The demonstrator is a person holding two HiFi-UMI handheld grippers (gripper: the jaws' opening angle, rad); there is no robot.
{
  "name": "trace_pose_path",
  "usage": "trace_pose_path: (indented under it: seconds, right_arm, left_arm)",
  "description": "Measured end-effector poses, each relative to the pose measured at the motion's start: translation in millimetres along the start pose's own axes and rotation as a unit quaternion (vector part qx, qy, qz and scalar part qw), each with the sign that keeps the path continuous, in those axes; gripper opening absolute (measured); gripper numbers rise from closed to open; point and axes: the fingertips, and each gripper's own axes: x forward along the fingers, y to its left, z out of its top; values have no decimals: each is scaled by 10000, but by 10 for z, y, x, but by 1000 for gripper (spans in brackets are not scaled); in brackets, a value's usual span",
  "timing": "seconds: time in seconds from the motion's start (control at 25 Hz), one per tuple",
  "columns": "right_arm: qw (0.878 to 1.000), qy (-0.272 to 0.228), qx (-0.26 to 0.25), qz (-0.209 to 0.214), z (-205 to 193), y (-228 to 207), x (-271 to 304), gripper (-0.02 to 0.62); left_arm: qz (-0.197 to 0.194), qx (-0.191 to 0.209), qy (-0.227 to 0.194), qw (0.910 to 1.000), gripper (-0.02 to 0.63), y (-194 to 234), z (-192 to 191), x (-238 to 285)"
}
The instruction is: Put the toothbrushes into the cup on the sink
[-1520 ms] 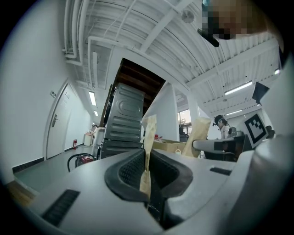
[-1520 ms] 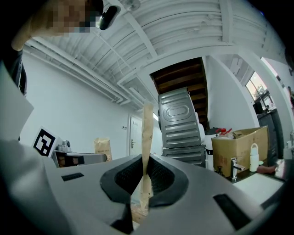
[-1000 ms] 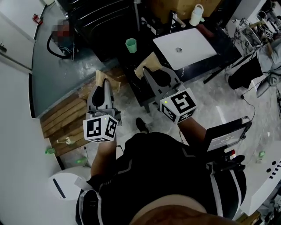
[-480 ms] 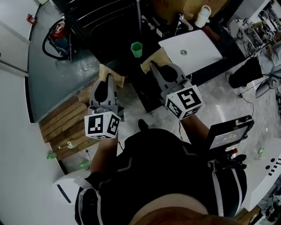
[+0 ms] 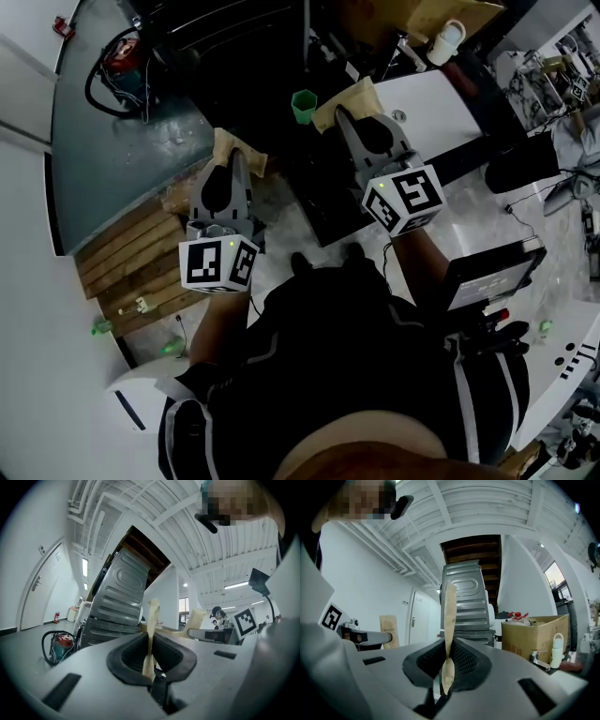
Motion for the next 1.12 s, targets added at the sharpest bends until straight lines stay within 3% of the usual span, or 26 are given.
trace_pose_path:
  seconds: [0.36, 0.8, 1.12]
  right_arm:
    - [9995, 57, -26, 323, -161, -369, 504, 41]
    - [9952, 402, -64, 886, -685, -755, 990, 41]
    - [9887, 726, -158, 1298, -1213, -765, 1208, 41]
  left_arm:
    - [460, 49, 33, 9989, 31, -46, -11, 133]
    - [1163, -21, 141, 9931, 31, -181, -220, 288]
    - [1676, 50, 211, 9856, 31, -216, -347, 308]
